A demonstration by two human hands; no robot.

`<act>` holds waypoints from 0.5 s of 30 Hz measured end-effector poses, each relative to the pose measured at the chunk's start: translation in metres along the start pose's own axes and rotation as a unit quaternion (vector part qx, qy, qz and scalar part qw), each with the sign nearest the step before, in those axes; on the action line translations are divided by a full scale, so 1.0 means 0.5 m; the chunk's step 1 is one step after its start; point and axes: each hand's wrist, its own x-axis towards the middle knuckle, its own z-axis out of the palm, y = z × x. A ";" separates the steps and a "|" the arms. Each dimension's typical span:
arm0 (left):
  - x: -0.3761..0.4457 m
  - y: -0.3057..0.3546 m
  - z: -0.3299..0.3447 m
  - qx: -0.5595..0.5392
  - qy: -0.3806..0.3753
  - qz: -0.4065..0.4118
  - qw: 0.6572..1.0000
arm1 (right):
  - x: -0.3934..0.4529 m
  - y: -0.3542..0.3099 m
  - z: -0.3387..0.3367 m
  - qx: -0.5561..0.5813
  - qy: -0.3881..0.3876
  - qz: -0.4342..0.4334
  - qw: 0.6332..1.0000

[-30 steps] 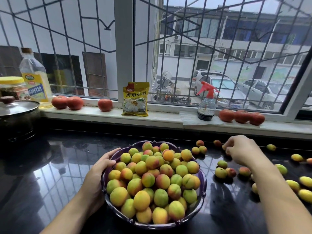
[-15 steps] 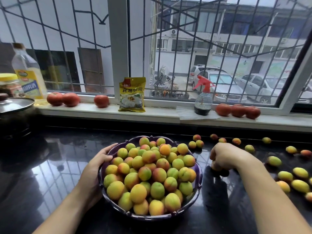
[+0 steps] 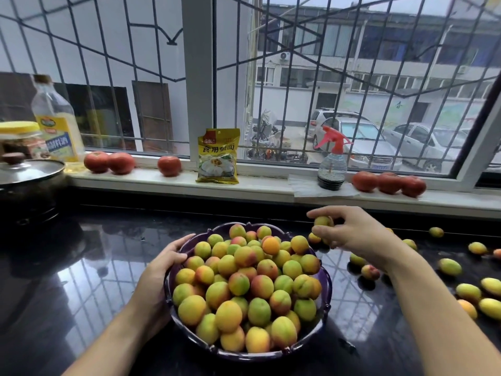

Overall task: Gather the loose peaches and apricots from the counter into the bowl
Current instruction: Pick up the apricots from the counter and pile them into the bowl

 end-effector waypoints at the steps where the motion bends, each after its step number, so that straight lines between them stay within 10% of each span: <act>1: 0.000 0.000 0.000 0.000 -0.002 0.000 1.000 | -0.007 -0.014 0.008 0.010 -0.028 -0.010 1.000; 15: 0.011 -0.005 -0.008 -0.011 0.022 0.001 1.000 | -0.089 -0.148 0.157 -0.069 -0.183 -0.173 0.965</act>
